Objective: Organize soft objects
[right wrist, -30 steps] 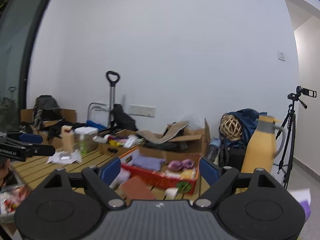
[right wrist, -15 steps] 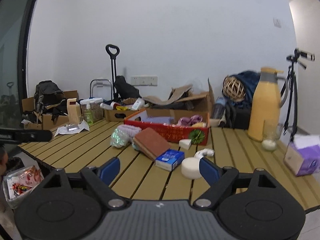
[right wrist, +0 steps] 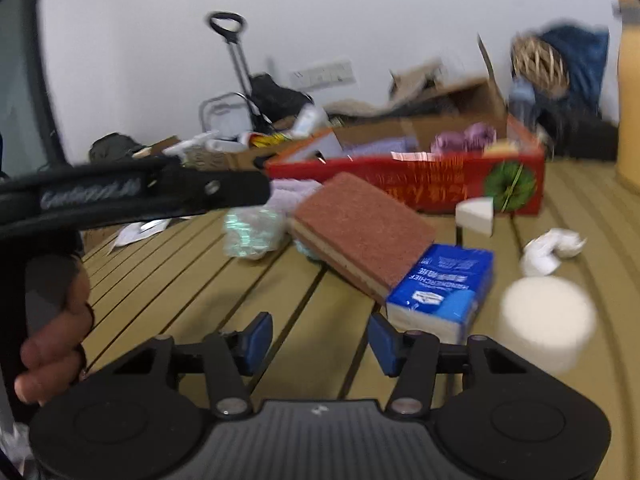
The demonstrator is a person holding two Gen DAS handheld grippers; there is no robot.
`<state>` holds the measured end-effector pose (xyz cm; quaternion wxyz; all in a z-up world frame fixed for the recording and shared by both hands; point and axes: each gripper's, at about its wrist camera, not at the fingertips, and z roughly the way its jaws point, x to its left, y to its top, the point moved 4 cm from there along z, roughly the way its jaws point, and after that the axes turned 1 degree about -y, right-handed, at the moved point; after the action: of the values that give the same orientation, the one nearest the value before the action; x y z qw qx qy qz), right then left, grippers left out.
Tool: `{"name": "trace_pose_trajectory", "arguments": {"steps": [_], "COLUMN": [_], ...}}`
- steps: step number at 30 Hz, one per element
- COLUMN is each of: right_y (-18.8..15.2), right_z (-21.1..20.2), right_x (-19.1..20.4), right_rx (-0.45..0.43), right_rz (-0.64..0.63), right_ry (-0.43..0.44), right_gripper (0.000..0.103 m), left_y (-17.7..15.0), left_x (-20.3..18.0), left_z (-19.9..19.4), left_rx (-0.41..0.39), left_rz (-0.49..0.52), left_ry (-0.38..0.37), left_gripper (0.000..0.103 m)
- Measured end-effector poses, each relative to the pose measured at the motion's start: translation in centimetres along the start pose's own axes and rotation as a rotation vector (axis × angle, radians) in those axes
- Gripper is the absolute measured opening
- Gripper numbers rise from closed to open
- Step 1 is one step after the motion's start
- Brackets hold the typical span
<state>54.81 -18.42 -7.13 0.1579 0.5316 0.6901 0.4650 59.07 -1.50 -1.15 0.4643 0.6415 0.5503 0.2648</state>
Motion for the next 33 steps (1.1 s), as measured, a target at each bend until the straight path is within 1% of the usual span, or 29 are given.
{"name": "trace_pose_trajectory", "arguments": {"steps": [1,2,3,4,5,6,7,10,13,15,17,18,21,23,24,27,30,32,33], "right_y": [0.3,0.6,0.8,0.9,1.0,1.1,1.4,2.3,2.7,2.4,2.0,2.0,1.9,1.9,1.9,2.2,2.2,2.2,2.2], "right_z": [1.0,1.6,1.9,1.8,1.4,1.2,0.8,0.6,2.4,3.4,3.9,4.1,4.3,3.8,3.2,0.7,-2.2,-3.8,-4.5], "right_x": [-0.6,-1.2,-1.9,-2.6,-3.5,-4.3,-5.2,-7.0,-7.7,-8.1,-8.8,-8.7,-8.5,-8.1,-7.8,-6.2,-4.7,-4.1,-3.9], "right_rx": [0.011,0.019,0.016,0.009,-0.007,-0.018,-0.028,-0.051,-0.03,-0.034,-0.041,-0.049,-0.056,-0.065,-0.072,-0.099,-0.126,-0.144,-0.153], "right_rz": [0.026,0.039,0.044,0.045,0.056,0.076,0.114,0.251,0.329,0.408,0.507,0.531,0.546,0.548,0.539,0.457,0.385,0.37,0.368], "right_ry": [-0.011,-0.027,-0.065,-0.104,-0.149,-0.165,-0.154,-0.021,0.041,0.088,0.149,0.161,0.175,0.184,0.183,0.171,0.16,0.162,0.163], "right_gripper": [0.051,0.051,0.052,0.052,0.055,0.055,0.055,0.055,0.055,0.055,0.049,0.049,0.047,0.046,0.046,0.045,0.042,0.037,0.037], "left_y": [0.2,0.3,0.2,0.0,-0.5,-1.0,-1.3,-1.3,-1.8,-1.9,-2.0,-1.9,-1.6,-1.7,-1.9,-2.8,-3.6,-3.8,-3.9], "left_x": [0.1,0.3,0.8,1.2,1.8,2.2,2.6,2.8,3.0,3.0,3.1,3.1,3.0,2.7,2.4,1.3,0.8,0.5,0.4], "left_z": [1.1,2.0,3.0,3.7,4.3,4.7,4.8,4.7,4.9,4.7,4.5,4.4,3.4,2.0,0.9,-2.5,-5.1,-6.5,-6.9], "left_rx": [0.003,0.009,0.029,0.046,0.064,0.078,0.074,0.088,0.1,0.101,0.098,0.095,0.066,0.046,0.029,-0.023,-0.029,-0.036,-0.039], "left_rz": [-0.002,-0.011,-0.033,-0.061,-0.099,-0.124,-0.153,-0.19,-0.192,-0.199,-0.202,-0.201,-0.199,-0.208,-0.206,-0.199,-0.247,-0.256,-0.258], "left_ry": [-0.016,-0.032,-0.049,-0.061,-0.073,-0.092,-0.117,-0.161,-0.163,-0.172,-0.181,-0.181,-0.187,-0.183,-0.179,-0.167,-0.189,-0.194,-0.195], "left_gripper": [0.057,0.049,0.043,0.042,0.039,0.038,0.038,0.036,0.035,0.034,0.034,0.033,0.034,0.033,0.033,0.033,0.032,0.032,0.032]}}
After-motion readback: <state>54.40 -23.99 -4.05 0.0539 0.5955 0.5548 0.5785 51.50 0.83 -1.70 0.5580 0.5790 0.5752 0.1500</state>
